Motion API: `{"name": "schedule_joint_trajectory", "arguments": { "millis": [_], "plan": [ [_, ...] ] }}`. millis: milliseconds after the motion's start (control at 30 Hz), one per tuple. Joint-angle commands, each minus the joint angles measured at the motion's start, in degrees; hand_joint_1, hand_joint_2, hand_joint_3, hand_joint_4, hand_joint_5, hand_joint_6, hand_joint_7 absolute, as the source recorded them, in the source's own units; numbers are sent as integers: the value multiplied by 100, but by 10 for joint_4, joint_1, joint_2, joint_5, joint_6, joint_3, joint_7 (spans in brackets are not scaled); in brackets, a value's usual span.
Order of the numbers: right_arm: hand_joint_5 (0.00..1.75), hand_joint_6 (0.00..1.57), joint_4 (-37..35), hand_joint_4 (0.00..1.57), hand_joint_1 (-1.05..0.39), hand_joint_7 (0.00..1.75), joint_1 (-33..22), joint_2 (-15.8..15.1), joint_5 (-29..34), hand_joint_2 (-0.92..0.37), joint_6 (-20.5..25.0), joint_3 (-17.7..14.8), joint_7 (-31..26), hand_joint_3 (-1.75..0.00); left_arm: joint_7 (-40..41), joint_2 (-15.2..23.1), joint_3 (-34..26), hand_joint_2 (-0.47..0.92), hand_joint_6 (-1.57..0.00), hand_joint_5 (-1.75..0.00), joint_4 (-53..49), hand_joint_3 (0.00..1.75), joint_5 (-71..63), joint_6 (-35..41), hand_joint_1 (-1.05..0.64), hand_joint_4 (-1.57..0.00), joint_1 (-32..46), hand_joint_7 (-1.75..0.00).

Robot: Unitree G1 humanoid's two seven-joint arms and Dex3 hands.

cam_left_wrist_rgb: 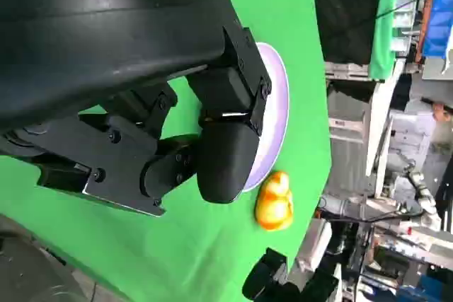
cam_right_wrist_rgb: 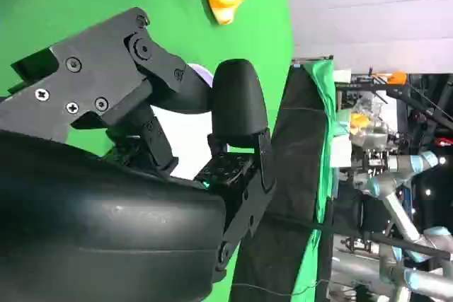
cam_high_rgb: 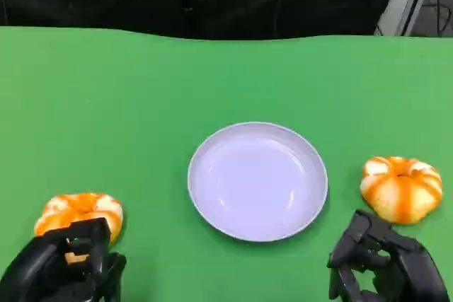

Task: Grasp the bread from the table and place it into the plate.

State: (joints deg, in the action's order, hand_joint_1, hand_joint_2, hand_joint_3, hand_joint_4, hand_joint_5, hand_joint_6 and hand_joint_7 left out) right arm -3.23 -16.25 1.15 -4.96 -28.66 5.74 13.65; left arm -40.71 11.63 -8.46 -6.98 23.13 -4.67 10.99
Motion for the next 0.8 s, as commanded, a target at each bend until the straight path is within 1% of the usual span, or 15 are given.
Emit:
{"name": "schedule_joint_trajectory", "arguments": {
  "millis": [33,67,100,167,367,400,433,467,533,667,700,733,767,800],
  "plan": [
    [175,75,-2,81,-12,154,2,-6,-5,-63,-7,-4,1,-111,-2,10,-2,79,-90,-175,-4,63,-4,-7,-13,-93,-2,-164],
    [175,75,-2,81,-12,153,2,-6,-6,-63,-7,-4,2,-111,0,10,-2,80,-90,-175,-2,61,-3,-4,-14,-93,-1,-164],
    [175,75,-2,82,-12,153,2,-6,-7,-63,-6,-4,3,-111,0,10,-2,78,-91,-175,-1,67,-3,-1,-11,-93,-1,-163],
    [175,75,-1,82,-13,153,1,-7,-6,-63,-4,-4,3,-111,1,9,-2,75,-91,-175,0,73,-2,-1,-10,-93,-1,-163],
    [175,75,1,82,-13,153,-2,-8,-5,-62,-5,-4,3,-111,4,9,-2,73,-91,-175,4,75,-1,6,-9,-93,4,-163],
    [175,75,2,82,-14,153,-2,-8,-4,-62,-5,-4,3,-112,5,9,-2,68,-91,-175,6,88,-2,7,-7,-92,5,-163],
    [175,75,3,81,-14,153,-3,-9,-3,-62,-5,-4,3,-111,6,9,-2,64,-91,-175,7,95,-3,7,-6,-92,5,-163],
    [175,75,3,81,-15,153,-3,-9,-3,-62,-5,-4,2,-111,6,9,-2,62,-91,-175,7,99,-3,6,-6,-92,6,-163],
    [175,75,3,81,-15,154,-3,-9,-3,-62,-5,-4,2,-111,6,9,-2,61,-91,-175,8,103,-4,6,-5,-92,6,-163],
    [175,75,3,81,-15,154,-3,-9,-3,-62,-5,-4,2,-111,6,9,-2,60,-91,-175,8,104,-4,7,-5,-92,6,-163],
    [175,75,5,81,-15,154,-3,-7,-3,-62,1,-4,0,-111,27,14,-2,60,-91,-175,9,104,-51,-50,-5,-92,10,-163],
    [175,75,7,81,-14,154,-3,-6,-3,-62,5,-3,-1,-110,44,18,-2,64,-88,-132,10,79,-87,-93,-16,-83,14,-112],
    [175,75,9,81,-14,154,-3,-5,-3,-62,8,-3,-3,-110,56,20,-2,70,-94,-113,8,62,-113,-125,-20,-82,16,-81],
    [175,75,9,81,-14,154,-3,-5,-2,-62,10,-3,-3,-110,64,20,-1,75,-99,-103,6,50,-127,-145,-22,-82,16,-63]
  ]
}}
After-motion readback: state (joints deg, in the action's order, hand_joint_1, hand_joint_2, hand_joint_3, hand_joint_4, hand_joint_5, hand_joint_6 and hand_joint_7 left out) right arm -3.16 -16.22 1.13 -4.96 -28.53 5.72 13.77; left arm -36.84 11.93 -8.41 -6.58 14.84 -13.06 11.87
